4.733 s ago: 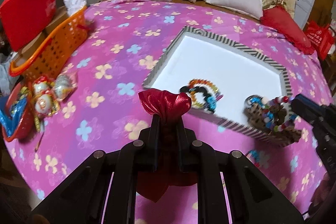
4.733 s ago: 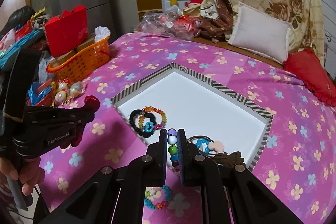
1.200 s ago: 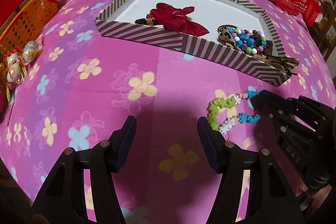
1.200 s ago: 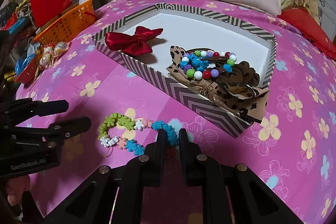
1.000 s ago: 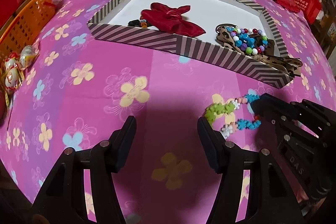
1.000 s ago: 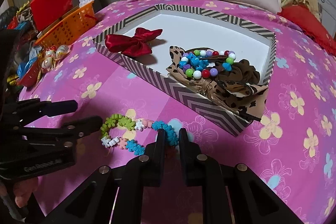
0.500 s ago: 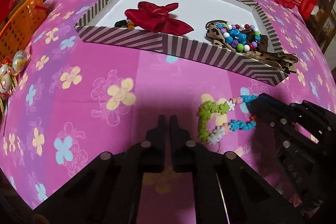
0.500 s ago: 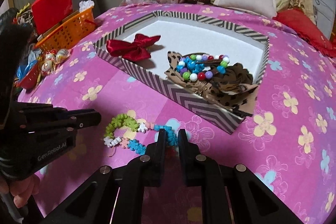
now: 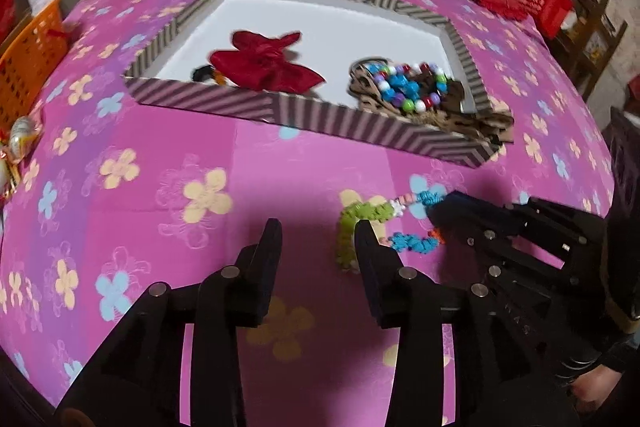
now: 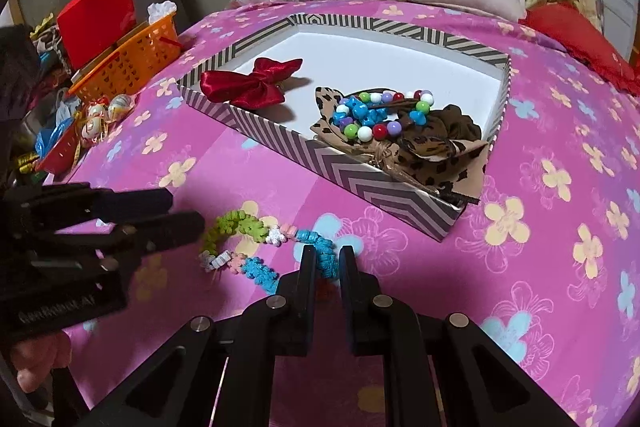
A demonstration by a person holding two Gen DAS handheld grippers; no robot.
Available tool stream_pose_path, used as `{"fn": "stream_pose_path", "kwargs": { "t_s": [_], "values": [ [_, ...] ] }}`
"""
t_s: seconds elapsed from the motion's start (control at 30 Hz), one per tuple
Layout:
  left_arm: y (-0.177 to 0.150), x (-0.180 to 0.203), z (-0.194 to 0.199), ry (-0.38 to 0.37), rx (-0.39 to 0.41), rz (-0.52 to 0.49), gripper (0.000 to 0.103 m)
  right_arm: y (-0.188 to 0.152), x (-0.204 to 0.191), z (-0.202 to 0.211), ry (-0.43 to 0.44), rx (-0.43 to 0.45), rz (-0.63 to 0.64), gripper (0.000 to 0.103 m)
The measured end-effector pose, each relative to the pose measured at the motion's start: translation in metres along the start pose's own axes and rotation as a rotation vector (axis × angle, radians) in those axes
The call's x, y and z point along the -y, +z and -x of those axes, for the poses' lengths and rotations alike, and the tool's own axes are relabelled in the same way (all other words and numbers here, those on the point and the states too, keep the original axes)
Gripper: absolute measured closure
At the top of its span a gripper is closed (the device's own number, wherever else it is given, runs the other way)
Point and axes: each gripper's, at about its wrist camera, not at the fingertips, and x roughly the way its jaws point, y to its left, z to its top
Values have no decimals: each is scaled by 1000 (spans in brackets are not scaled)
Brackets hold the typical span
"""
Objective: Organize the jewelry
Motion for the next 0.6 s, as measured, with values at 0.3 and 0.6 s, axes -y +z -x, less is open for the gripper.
{"fn": "stream_pose_path", "kwargs": {
  "t_s": [0.3,0.6],
  "values": [
    [-2,9,-20,-27,-46,-57,66,-1,4,0,15,-2,-9,92],
    [-3,14,-22,-32,-46,-98,66,0,7,-1,23,-1,-16,92]
  ]
}}
